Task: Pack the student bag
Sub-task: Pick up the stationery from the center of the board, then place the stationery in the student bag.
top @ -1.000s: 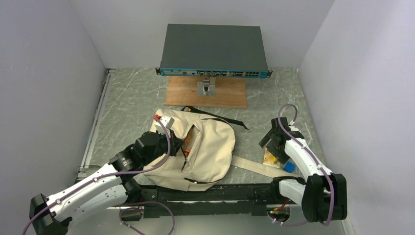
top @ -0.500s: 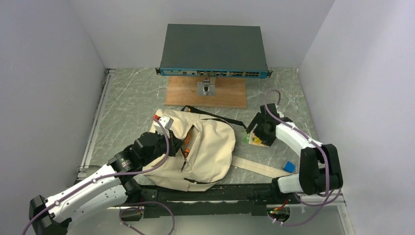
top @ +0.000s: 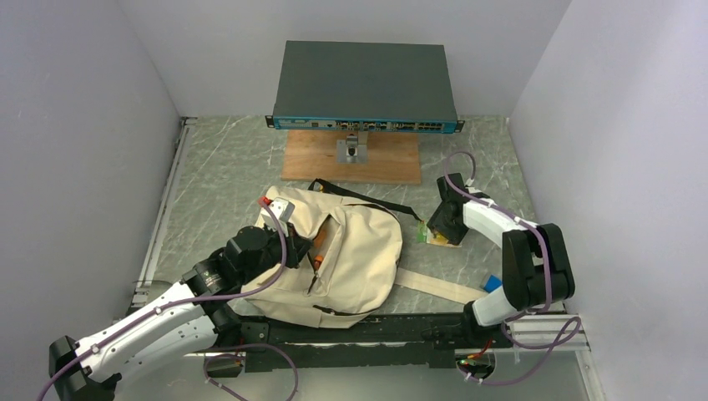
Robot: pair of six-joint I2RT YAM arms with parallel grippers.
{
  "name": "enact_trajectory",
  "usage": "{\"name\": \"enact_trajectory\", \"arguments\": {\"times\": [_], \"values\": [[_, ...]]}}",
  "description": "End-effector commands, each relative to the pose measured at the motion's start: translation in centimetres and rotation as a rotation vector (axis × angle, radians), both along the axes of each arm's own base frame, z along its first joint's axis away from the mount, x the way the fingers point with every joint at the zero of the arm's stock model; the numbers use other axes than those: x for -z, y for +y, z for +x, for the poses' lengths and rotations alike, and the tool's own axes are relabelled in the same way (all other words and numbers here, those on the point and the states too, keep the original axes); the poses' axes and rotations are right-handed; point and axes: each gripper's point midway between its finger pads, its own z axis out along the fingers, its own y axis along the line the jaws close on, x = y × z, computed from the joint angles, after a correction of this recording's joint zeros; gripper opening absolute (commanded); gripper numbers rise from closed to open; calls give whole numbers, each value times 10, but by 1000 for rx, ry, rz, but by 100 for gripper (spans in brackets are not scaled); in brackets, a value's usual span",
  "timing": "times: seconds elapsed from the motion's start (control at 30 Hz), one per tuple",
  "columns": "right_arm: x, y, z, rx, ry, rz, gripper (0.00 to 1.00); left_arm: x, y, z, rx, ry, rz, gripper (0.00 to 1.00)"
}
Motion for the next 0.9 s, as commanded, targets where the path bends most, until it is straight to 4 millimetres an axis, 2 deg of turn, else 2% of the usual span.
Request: {"name": "enact_trajectory", "arguments": {"times": [0.0,0.03,0.1,0.2,0.3,0.37,0.43,0.53,0.63,0.7,0.77,0.87], "values": [[0,-16,9,110,-31,-77,53,-55,-20,-10,93,-83,-162,0],[0,-19,6,110,-39,-87,50,-56,-19,-9,89,-87,-159,0],[-7,-20,6,87,-75,-92,40,-56,-19,-6,80,-94,-156,0],[-26,-15,6,-17,-122,-94,17,-57,-22,-3,78,-92,-154,0],[-59,-4,-2,-162,-176,-146,3,-56,-23,2,46,-73,-154,0],[-91,15,-7,-283,-265,-145,0,-56,-22,5,27,-72,-163,0],[-122,48,-16,-447,-361,-117,0,-56,-21,7,11,-68,-171,0],[-156,120,-39,-742,-435,22,0,-58,-20,9,-3,-70,-167,0],[-165,197,-70,-1022,-389,154,0,-59,-18,10,-10,-70,-154,0],[-164,242,-92,-1184,-328,195,0,-61,-18,10,-5,-77,-151,0],[-165,268,-101,-1257,-281,184,0,-63,-21,9,12,-83,-147,0],[-156,276,-110,-1296,-140,171,0,-66,-20,6,27,-84,-129,0]]}}
